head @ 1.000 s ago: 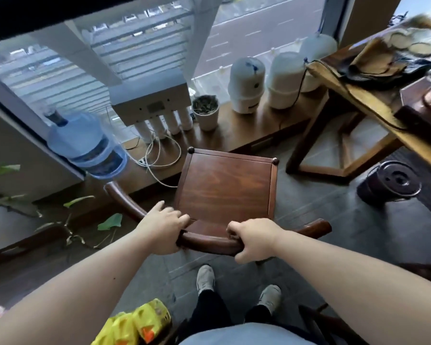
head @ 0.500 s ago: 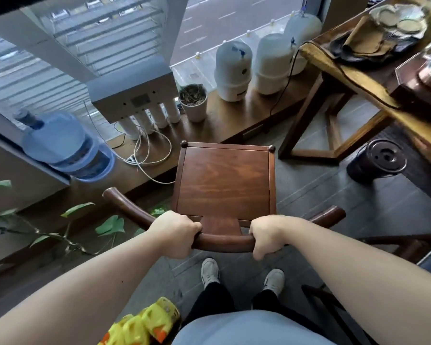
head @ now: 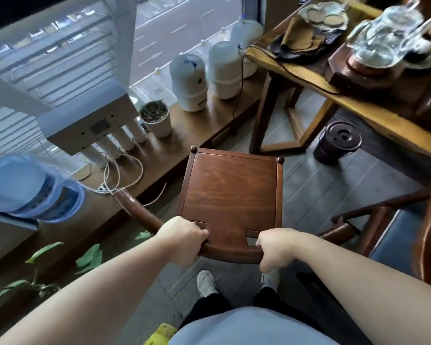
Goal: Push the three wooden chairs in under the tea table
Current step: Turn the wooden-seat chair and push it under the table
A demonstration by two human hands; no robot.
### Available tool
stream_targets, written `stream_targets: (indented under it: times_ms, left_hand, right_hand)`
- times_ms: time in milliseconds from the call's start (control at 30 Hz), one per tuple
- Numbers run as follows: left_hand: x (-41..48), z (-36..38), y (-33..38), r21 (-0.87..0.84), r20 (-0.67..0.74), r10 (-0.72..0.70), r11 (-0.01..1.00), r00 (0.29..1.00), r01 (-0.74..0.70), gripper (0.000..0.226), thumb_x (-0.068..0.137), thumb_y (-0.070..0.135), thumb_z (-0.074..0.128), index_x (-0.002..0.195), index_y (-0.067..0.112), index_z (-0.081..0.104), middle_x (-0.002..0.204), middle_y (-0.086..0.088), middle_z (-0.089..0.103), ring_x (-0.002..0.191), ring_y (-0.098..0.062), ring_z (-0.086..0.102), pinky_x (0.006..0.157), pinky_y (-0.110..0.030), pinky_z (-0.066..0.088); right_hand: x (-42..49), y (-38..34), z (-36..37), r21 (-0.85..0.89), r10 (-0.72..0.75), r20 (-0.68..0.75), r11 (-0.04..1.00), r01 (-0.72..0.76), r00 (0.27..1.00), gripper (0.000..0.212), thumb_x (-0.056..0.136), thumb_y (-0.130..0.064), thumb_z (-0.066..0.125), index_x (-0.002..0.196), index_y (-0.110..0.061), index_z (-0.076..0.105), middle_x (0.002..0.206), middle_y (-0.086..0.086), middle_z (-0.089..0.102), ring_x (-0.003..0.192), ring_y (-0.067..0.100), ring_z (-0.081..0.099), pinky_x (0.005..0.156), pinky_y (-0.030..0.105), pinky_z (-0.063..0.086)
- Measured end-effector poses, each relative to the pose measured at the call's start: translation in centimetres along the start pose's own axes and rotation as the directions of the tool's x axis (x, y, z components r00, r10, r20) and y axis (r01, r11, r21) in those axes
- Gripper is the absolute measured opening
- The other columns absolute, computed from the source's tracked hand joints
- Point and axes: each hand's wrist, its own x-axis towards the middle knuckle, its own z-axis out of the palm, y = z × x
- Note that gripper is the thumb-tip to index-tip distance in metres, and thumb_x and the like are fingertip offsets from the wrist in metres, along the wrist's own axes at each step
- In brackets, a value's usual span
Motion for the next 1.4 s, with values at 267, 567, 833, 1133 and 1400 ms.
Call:
stream_targets:
  times_ms: [267,567,833,1133,1400]
  left_hand:
    - [6.1,-4.8,0.4,0.122,0.000,0.120,0.985,0.993,-0.119,0.022,0.073,0.034,0.053,0.093,0.026,0.056,0.081,0.001,0.066,0.075,-0.027,0.065,0.061,-0.032,0.051]
    - [12.3,-9.2,-1.9,0.261,0.039,0.246,0.933,0.969,-0.247,0.030,0.070,0.036,0.054,0.098,0.028,0.056,0.081,0.003,0.066,0.075,-0.024,0.064,0.060,-0.030,0.048]
    - [14.5,-10.2,-2.8,0.312,0.008,0.290,0.908,0.957,-0.278,0.041,0.072,0.040,0.051,0.111,0.029,0.054,0.075,0.003,0.063,0.063,-0.024,0.059,0.054,-0.029,0.040]
    - [14.7,-10.3,-2.9,0.248,0.056,0.333,0.909,0.941,-0.336,0.040,0.072,0.049,0.053,0.105,0.027,0.051,0.078,0.003,0.063,0.065,-0.025,0.058,0.055,-0.031,0.042]
    - [14.9,-9.5,-6.9,0.240,-0.076,0.484,0.858,0.872,-0.455,0.046,0.077,0.040,0.053,0.119,0.025,0.042,0.103,0.006,0.060,0.092,-0.022,0.061,0.065,-0.033,0.049]
  right_hand:
    - [-1.4,4.3,-0.6,0.174,0.119,-0.083,0.979,-0.104,0.989,0.026,0.066,-0.038,0.068,0.082,-0.018,0.067,0.062,-0.005,0.062,0.054,0.014,0.057,0.052,0.027,0.044]
    - [-0.9,6.5,-2.1,0.355,0.215,-0.140,0.922,-0.154,0.966,0.020,0.064,-0.035,0.066,0.071,-0.017,0.060,0.056,0.000,0.065,0.048,0.018,0.057,0.049,0.026,0.042]
    - [-0.1,8.7,-3.4,0.416,0.103,-0.108,0.908,-0.049,0.989,0.018,0.070,-0.029,0.066,0.066,-0.013,0.059,0.055,0.002,0.064,0.047,0.017,0.054,0.047,0.025,0.040]
    - [0.0,9.5,-3.4,0.443,0.040,-0.063,0.897,-0.008,0.997,0.026,0.069,-0.037,0.072,0.071,-0.014,0.062,0.063,0.001,0.063,0.052,0.015,0.053,0.047,0.026,0.039]
    - [-0.3,8.0,-2.6,0.323,0.262,-0.258,0.931,-0.173,0.930,0.041,0.057,-0.055,0.064,0.086,-0.026,0.061,0.078,-0.010,0.060,0.077,0.015,0.058,0.069,0.035,0.052]
